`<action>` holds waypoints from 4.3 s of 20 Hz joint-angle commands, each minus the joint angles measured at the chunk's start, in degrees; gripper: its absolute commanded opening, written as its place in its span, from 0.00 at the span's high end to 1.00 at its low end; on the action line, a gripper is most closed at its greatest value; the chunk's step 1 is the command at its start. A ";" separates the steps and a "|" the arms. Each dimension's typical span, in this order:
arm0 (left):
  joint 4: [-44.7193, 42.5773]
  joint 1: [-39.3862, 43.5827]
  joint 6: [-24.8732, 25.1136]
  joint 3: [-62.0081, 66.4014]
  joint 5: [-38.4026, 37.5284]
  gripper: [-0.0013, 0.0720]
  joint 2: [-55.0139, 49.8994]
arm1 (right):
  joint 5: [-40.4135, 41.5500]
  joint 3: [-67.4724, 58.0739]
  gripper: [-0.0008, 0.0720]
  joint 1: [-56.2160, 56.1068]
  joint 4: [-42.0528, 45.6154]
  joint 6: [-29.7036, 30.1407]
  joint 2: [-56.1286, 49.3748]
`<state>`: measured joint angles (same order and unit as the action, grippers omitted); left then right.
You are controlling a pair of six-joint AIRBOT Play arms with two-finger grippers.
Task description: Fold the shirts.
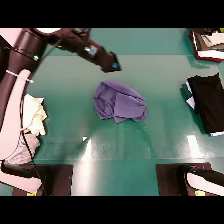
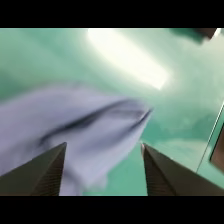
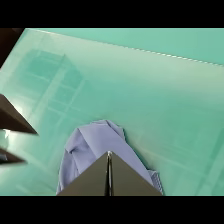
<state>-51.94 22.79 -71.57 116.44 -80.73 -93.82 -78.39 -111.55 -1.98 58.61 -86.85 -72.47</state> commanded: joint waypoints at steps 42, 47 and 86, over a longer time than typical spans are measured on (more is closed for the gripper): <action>1.31 -10.58 0.02 -41.40 20.11 0.95 12.87 | 12.70 53.05 0.24 -14.47 -4.57 -0.09 0.50; 0.87 -10.58 0.02 -41.40 17.92 0.95 12.87 | 21.05 53.51 0.78 -16.83 -4.57 -0.07 -1.99; -6.19 -17.70 4.48 -42.03 9.01 0.95 12.37 | 4.02 35.04 0.97 6.03 2.36 -1.16 -11.52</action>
<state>-58.33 5.04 -68.49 77.01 -79.57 -75.33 -82.48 -77.84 4.60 61.25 -87.99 -79.02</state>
